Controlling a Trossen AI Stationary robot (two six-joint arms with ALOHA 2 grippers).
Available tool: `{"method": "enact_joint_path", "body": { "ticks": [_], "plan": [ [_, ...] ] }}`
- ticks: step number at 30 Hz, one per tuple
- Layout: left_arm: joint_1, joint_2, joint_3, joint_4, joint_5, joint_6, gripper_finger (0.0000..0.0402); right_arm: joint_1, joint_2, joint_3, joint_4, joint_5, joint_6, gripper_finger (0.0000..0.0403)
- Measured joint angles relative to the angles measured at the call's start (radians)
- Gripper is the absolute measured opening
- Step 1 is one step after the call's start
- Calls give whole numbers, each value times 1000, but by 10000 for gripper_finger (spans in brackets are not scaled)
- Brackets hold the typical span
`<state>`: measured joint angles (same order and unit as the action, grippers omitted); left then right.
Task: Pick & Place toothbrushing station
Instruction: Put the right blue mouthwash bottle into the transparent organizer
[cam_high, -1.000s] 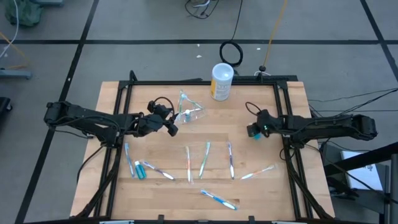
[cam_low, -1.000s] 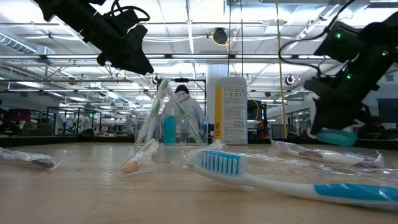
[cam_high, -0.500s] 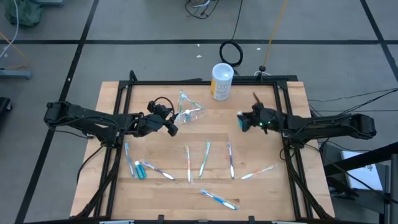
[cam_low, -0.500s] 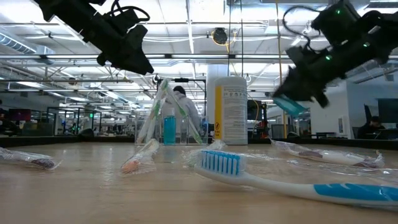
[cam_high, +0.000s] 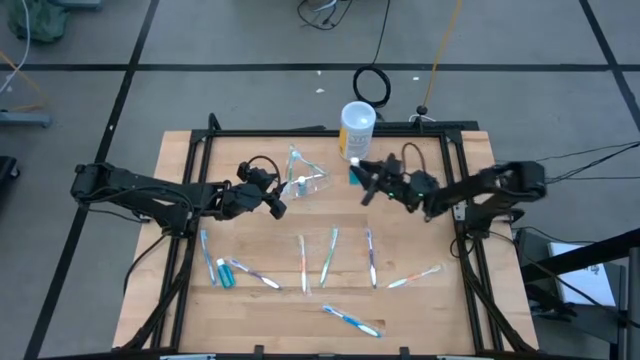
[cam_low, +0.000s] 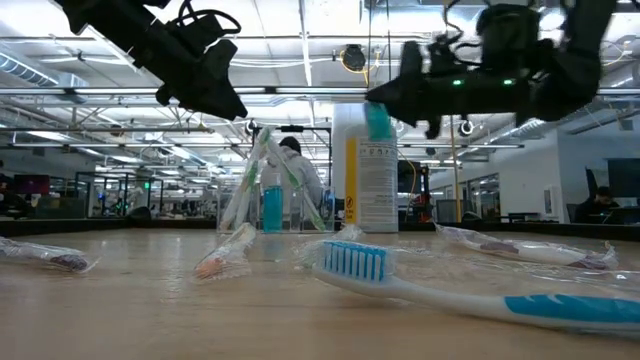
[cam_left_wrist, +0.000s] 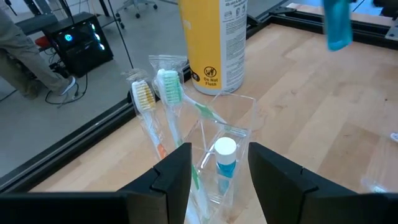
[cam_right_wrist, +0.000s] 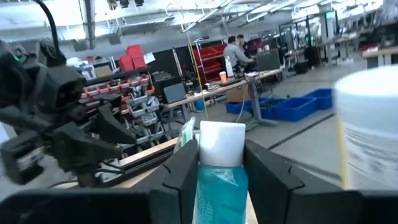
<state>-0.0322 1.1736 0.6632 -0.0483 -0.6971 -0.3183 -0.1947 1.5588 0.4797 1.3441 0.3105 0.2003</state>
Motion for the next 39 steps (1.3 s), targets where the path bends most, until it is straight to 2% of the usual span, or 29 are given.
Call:
{"method": "enact_joint_path", "body": {
  "ticks": [8,14,20,24,28,33,39],
  "plan": [
    [0,0,0,0,0,0,161,0,234,303,-31,-137,-111,107],
    [0,0,0,0,0,-2,161,-7,384,498,-149,-129,-142,107],
    [0,0,0,-2,0,-1,161,-37,478,627,-239,-129,-143,107],
    [0,0,0,-5,0,-1,161,-62,488,648,-241,-113,-143,107],
    [0,0,0,-7,0,2,161,-81,487,655,-247,-47,-138,107],
    [0,0,0,-5,0,5,161,-81,487,655,-336,-55,-84,107],
    [0,0,0,-4,0,5,161,-48,487,654,-328,-43,-181,107]
  ]
}}
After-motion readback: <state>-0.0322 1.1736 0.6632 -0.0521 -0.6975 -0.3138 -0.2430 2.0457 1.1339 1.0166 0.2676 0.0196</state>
